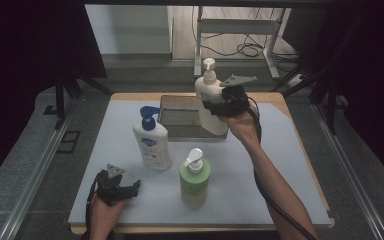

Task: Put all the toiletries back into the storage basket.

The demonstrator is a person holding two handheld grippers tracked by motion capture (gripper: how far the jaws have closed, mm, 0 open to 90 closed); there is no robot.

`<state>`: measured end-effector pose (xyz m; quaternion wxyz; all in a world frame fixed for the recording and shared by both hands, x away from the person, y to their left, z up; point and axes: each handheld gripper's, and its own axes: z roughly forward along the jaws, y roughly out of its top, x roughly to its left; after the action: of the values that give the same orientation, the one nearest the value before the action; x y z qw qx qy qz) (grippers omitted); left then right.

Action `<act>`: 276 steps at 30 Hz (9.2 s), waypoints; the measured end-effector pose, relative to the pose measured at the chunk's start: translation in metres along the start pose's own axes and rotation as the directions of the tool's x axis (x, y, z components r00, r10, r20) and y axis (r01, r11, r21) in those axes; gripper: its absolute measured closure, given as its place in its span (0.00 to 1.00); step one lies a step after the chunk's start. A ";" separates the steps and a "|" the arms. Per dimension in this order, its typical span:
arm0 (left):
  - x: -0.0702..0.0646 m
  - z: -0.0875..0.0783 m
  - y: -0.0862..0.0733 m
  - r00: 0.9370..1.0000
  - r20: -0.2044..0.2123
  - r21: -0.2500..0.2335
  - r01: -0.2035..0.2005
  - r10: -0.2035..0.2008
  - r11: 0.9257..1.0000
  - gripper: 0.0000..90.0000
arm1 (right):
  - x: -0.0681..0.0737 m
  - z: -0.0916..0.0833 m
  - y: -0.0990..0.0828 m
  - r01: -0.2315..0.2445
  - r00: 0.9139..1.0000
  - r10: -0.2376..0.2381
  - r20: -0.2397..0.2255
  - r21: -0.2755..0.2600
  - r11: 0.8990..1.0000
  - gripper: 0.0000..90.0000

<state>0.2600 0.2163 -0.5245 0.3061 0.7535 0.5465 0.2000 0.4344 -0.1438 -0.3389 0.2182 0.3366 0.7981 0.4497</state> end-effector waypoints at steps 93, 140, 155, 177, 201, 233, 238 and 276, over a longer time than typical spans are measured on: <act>0.000 0.000 0.000 1.000 -0.001 0.002 0.000 0.000 1.000 0.13 | 0.023 0.123 -0.026 -0.026 1.000 0.026 0.006 0.082 0.996 0.43; 0.000 0.000 0.000 1.000 -0.001 0.001 -0.001 0.001 1.000 0.13 | 0.015 0.097 -0.056 -0.015 0.997 0.022 -0.068 0.105 0.994 0.35; 0.000 0.000 0.000 1.000 -0.001 0.002 -0.001 0.001 1.000 0.13 | -0.004 0.073 -0.073 -0.043 0.994 0.057 -0.091 0.142 0.989 0.56; 0.000 0.000 0.000 1.000 -0.001 0.002 0.000 0.000 1.000 0.13 | -0.013 0.098 -0.079 -0.099 0.993 0.108 -0.039 0.191 0.977 1.00; 0.000 0.000 0.000 1.000 -0.001 0.001 0.001 -0.001 1.000 0.13 | -0.004 0.125 -0.078 -0.124 0.990 0.135 -0.029 0.245 0.962 1.00; 0.000 0.000 0.000 1.000 -0.001 0.002 0.001 -0.001 1.000 0.13 | 0.017 0.151 -0.065 -0.117 0.987 0.142 -0.075 0.270 0.956 0.99; 0.000 0.000 0.000 1.000 -0.001 0.002 0.001 -0.001 1.000 0.13 | 0.021 0.154 -0.063 -0.110 0.987 0.137 -0.080 0.274 0.955 0.99; 0.000 0.000 0.000 1.000 -0.001 0.004 0.000 0.000 1.000 0.13 | 0.042 0.174 -0.047 -0.112 0.986 0.143 -0.084 0.292 0.950 0.99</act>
<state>0.2602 0.2163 -0.5244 0.3045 0.7539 0.5470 0.1993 0.5031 -0.0307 -0.4687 0.0957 0.3916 0.8416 0.3594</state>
